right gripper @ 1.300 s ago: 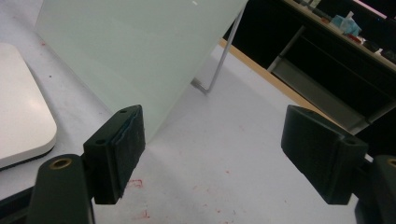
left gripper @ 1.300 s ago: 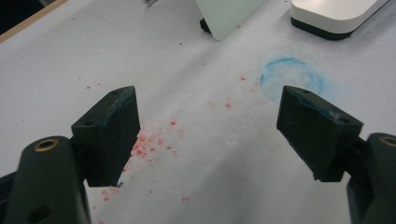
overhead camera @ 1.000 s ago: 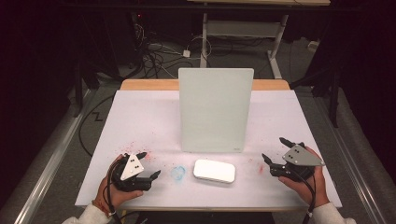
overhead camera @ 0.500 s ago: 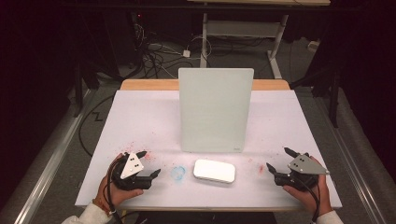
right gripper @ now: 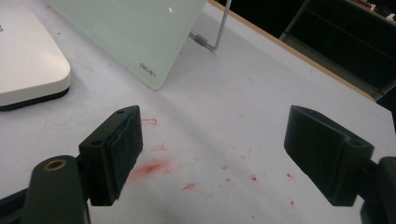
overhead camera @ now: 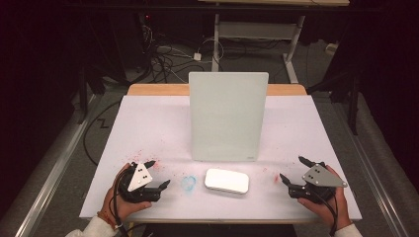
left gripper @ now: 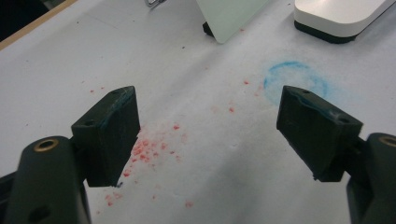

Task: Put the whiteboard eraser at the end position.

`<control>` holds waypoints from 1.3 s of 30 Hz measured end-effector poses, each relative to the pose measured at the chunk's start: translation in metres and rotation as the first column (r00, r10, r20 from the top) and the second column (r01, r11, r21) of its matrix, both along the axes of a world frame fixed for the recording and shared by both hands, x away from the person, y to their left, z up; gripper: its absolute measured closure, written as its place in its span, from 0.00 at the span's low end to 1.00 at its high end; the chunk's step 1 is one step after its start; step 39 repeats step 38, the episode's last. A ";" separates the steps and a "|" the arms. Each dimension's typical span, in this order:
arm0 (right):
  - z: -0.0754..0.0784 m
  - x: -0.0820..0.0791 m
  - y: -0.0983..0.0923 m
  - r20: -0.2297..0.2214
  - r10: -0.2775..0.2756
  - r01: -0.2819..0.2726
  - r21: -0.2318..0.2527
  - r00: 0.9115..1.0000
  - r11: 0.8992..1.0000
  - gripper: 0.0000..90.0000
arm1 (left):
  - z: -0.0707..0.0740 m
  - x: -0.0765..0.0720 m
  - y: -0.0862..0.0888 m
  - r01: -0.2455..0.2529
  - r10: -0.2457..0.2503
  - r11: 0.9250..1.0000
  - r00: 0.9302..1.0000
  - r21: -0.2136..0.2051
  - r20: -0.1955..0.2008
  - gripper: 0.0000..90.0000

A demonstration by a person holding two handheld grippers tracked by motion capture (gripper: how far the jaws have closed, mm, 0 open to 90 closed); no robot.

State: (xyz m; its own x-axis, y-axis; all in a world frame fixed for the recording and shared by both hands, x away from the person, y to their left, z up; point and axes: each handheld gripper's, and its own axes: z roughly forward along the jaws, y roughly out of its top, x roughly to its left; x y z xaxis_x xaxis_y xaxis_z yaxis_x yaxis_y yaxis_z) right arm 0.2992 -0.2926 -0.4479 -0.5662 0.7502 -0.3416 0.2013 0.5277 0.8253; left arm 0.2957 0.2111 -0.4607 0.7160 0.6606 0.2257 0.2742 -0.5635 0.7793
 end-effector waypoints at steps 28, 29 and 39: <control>0.001 0.001 -0.004 0.018 -0.001 0.001 0.004 1.000 1.000 0.22 | -0.003 0.007 -0.001 -0.014 0.014 1.000 0.999 -0.001 -0.032 0.23; 0.001 0.002 -0.004 0.015 -0.003 0.003 0.005 1.000 1.000 0.21 | -0.003 0.008 -0.001 -0.016 0.016 1.000 0.999 -0.003 -0.033 0.23; -0.001 0.005 -0.002 0.007 0.004 -0.003 -0.009 1.000 1.000 0.21 | -0.003 0.009 0.001 -0.024 0.024 1.000 0.999 -0.002 -0.027 0.23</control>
